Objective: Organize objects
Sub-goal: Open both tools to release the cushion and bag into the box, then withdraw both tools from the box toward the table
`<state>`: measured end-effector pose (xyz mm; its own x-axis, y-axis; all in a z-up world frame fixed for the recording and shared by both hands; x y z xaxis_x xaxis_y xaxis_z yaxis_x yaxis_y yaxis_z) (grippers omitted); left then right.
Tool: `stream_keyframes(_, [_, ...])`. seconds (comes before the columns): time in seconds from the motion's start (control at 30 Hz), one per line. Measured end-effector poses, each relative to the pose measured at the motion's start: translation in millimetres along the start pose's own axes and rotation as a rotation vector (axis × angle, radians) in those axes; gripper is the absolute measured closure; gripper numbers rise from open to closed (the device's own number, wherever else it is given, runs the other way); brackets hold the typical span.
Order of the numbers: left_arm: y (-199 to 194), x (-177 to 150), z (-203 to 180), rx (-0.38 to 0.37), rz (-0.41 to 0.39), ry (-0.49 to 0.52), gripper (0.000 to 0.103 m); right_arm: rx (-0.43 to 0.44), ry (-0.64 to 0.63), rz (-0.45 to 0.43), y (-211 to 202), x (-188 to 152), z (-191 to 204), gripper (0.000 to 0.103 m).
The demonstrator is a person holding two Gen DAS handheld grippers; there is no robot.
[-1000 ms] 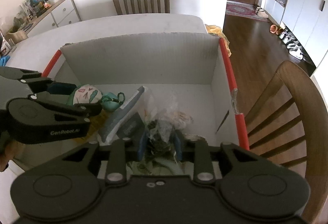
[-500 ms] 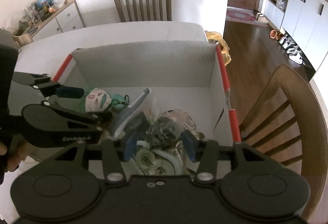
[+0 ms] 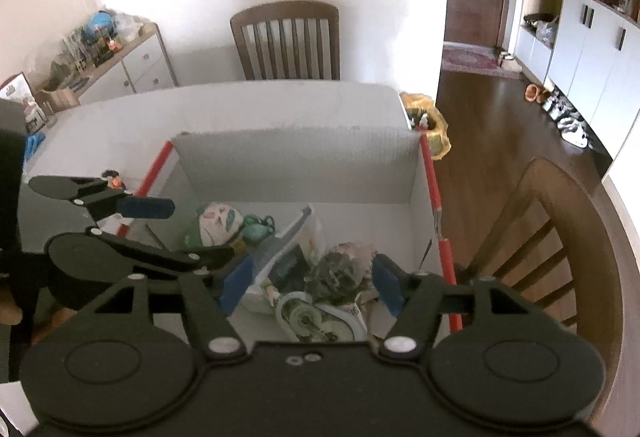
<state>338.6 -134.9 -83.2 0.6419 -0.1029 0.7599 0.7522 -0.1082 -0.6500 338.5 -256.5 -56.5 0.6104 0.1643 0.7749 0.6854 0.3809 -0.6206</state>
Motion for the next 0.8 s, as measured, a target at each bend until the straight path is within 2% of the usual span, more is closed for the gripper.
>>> stream_keyframes(0.33, [-47,6,14,-0.052,-0.118,-0.048,0.02,-0.004,0.01,-0.087,-31,8,20,0.017])
stream_keyframes(0.53, [-69,4,38,-0.083,-0.153,-0.088,0.018,-0.016,0.02,-0.133,-42,9,40,0.001])
stream_keyframes(0.8, [-101,-13,79,-0.077,-0.185,-0.111,0.018,-0.009,0.048,-0.159,-46,12,77,0.001])
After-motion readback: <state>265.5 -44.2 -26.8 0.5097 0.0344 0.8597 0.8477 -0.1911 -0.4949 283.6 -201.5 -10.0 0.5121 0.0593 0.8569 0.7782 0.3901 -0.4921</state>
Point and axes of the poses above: each gripper's, at about its wrist camera, not at the fingertips, and y roughly the way its jaws point, z to its left, x to its top, the point moved 3 cm from there along y, roughly the way its jaws point, and after that the axes turned 10 degrees about -z, right-handed, at the moved point
